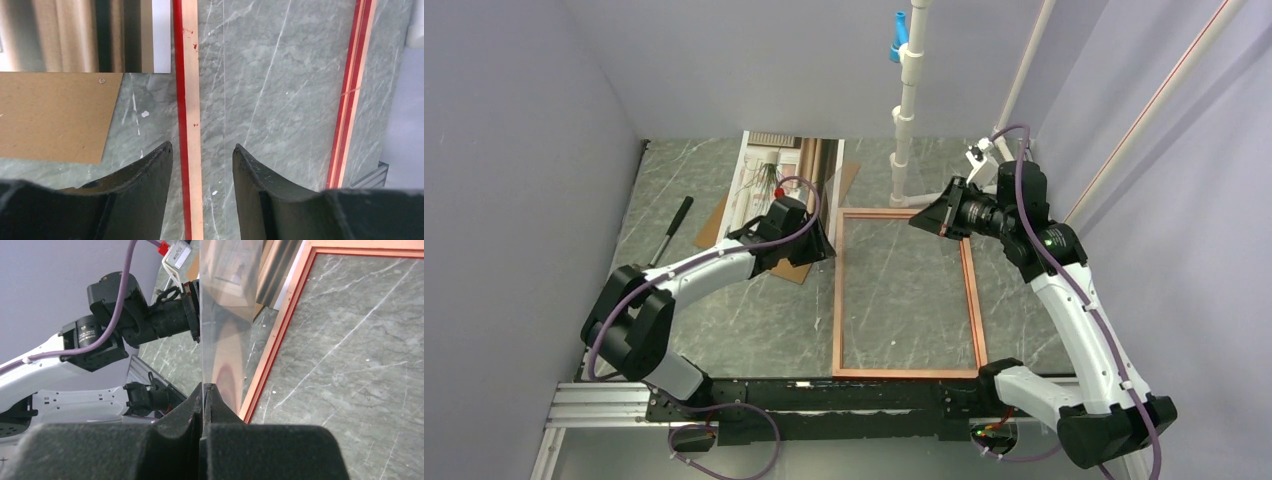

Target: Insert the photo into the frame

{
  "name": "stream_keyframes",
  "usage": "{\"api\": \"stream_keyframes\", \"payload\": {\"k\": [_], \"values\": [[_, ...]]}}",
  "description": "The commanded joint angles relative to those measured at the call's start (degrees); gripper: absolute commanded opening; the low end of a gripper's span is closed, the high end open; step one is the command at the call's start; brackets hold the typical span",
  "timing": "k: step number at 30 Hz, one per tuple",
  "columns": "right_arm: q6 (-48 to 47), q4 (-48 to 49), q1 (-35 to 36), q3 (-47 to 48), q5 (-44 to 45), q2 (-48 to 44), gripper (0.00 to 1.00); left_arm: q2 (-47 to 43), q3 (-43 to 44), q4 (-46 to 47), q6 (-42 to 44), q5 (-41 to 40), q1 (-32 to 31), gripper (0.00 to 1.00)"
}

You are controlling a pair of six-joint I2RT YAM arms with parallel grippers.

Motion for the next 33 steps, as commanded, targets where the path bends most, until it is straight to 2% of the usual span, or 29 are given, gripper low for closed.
{"api": "stream_keyframes", "payload": {"k": [1, 6, 15, 20, 33], "values": [[0.9, 4.9, -3.9, -2.9, -7.9, -1.9, 0.00, 1.4, -3.9, 9.2, -1.8, 4.3, 0.0, 0.51], [1.7, 6.0, -7.4, -7.3, -13.2, -3.7, 0.00, 3.7, -6.3, 11.4, -1.6, 5.7, -0.3, 0.49], [1.6, 4.1, -12.2, -12.8, -12.4, -8.6, 0.00, 5.3, -5.9, 7.6, 0.7, 1.9, -2.1, 0.48], [0.8, 3.0, -13.9, -13.8, -12.0, -9.7, 0.00, 4.7, -7.8, 9.8, 0.8, 2.6, -2.2, 0.52], [-0.2, 4.5, -16.1, -16.4, -13.9, -7.3, 0.00, 8.6, -5.5, 6.9, 1.5, 1.6, -3.5, 0.42]]}}
